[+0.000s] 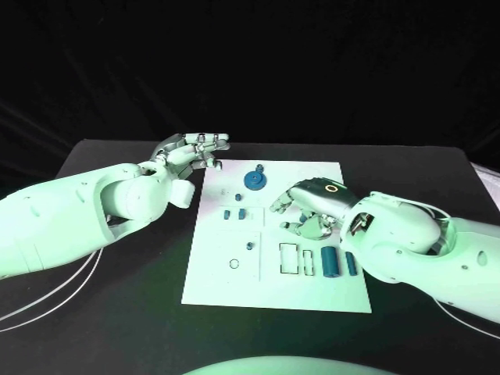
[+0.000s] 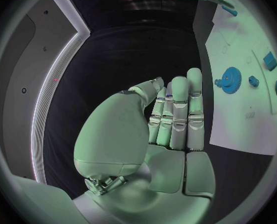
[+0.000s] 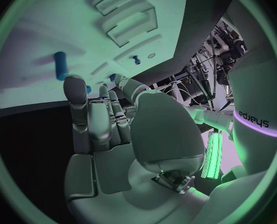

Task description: Assemble the parts on the task board

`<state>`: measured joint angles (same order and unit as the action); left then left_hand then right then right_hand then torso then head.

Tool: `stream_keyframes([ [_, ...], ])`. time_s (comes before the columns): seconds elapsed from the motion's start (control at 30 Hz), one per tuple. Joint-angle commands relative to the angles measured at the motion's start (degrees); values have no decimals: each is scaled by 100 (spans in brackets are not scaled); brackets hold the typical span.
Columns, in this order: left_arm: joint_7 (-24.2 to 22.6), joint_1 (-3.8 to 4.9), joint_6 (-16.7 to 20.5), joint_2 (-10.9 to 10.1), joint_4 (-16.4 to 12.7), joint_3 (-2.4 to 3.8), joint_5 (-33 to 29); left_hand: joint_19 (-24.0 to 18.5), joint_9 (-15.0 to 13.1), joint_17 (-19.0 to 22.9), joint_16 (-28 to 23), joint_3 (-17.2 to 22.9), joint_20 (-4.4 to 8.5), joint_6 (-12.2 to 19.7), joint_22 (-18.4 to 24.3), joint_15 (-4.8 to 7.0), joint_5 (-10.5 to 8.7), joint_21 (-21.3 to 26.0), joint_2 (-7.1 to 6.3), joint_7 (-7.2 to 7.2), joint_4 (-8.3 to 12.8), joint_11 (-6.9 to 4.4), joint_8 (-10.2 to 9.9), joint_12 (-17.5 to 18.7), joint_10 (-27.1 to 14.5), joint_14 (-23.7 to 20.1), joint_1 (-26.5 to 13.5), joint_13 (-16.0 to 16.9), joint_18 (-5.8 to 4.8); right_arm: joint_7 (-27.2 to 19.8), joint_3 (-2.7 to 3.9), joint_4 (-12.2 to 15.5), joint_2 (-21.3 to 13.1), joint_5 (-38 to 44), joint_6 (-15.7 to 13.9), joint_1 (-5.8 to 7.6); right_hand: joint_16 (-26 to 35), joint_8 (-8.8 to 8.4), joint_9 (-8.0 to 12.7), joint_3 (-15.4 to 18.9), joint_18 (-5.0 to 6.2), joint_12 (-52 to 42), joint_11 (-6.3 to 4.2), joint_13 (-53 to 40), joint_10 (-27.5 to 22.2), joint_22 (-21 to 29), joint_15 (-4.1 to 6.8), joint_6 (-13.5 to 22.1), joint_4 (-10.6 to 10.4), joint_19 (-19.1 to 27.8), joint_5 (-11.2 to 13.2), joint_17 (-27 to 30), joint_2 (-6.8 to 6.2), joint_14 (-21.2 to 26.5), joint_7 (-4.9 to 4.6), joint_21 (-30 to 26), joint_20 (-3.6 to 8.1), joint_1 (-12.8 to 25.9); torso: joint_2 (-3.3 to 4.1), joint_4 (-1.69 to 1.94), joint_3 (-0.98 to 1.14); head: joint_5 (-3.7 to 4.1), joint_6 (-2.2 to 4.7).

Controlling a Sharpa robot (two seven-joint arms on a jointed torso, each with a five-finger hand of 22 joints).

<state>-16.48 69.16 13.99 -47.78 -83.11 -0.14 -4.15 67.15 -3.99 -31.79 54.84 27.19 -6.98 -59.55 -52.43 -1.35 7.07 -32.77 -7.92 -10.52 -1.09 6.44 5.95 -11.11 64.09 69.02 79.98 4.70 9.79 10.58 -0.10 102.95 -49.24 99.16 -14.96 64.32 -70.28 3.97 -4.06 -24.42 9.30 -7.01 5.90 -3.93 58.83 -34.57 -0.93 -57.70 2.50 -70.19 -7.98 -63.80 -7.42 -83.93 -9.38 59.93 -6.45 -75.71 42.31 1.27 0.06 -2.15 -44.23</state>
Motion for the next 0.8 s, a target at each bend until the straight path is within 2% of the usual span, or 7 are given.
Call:
stream_keyframes([
  [0.03, -13, 2, -128, 1, -17, 1, -18, -30, 8, 5, -36, -35, 8, 32, 4, 9, 11, 30, 27, -7, 6, -14, 21, -17, -38, -48, -47, 10, 64, 121, 7, 22, -195, -130, 116, 114, 61, -23, 14, 112, 13, -2, -11, 24, -100, 47, 34, 60, 0, -26, -46, 49, -121, -123, 81, -14, 3, 39, -3, -1, -10, 49, 35],
  [0.13, -18, 2, -129, 5, -12, 0, -18, -30, 8, 5, -36, -35, 8, 32, 4, 9, 11, 30, 27, -7, 6, -14, 21, -17, -38, -48, -47, 10, 64, 111, 11, -35, -330, -85, 277, 176, 86, -38, 22, 274, 15, 29, -15, 30, -251, 99, 34, 135, -8, -15, -92, 89, -170, -125, 148, -56, -1, 48, 2, -5, -3, 56, 54],
  [0.27, -20, 0, -138, 13, -3, -4, -18, -30, 8, 5, -36, -35, 8, 32, 4, 9, 11, 30, 27, -7, 6, -14, 21, -17, -38, -48, -47, 10, 64, 103, 10, -124, -395, -22, 410, 205, 100, -34, 20, 345, 16, 31, -12, 28, -307, 120, 34, 147, -6, -12, -109, 112, -158, -126, 156, -74, -1, 18, 5, -1, 7, 75, 57],
  [0.37, -20, -1, -145, 20, 5, -7, -18, -29, 8, 8, -36, -39, 7, 33, 7, 8, 9, 33, 29, -7, 8, -14, 23, -22, -40, -50, -46, 10, 64, 105, 2, -190, -380, 3, 484, 210, 111, -15, 9, 384, 17, -24, -18, 15, -259, 126, 39, 99, -6, -23, -137, 132, -98, -127, 147, -81, 2, -31, 0, 4, 2, 78, 62],
  [0.5, -16, -3, -156, 30, 13, -14, -18, -29, 8, 11, -36, -42, 6, 34, 9, 8, 7, 36, 31, -6, 10, -14, 24, -27, -42, -50, -45, 11, 64, 118, -7, -242, -350, 34, 582, 203, 120, -5, 3, 407, 17, -75, -24, 11, -199, 133, 42, 57, -7, -32, -154, 148, -57, -128, 142, -87, 7, -60, 8, 28, -4, 84, 68],
  [0.8, -16, -5, -158, 31, 22, -22, -18, -29, 8, 11, -36, -42, 6, 34, 9, 8, 7, 36, 31, -6, 10, -14, 24, -27, -42, -50, -45, 11, 64, 186, -19, -325, -277, 126, 794, 197, 143, 54, -25, 398, 10, -258, -63, 12, 106, 105, 75, -194, -40, -84, -172, 193, 70, -129, 129, -70, 31, -98, 9, 11, -7, 67, 55],
])
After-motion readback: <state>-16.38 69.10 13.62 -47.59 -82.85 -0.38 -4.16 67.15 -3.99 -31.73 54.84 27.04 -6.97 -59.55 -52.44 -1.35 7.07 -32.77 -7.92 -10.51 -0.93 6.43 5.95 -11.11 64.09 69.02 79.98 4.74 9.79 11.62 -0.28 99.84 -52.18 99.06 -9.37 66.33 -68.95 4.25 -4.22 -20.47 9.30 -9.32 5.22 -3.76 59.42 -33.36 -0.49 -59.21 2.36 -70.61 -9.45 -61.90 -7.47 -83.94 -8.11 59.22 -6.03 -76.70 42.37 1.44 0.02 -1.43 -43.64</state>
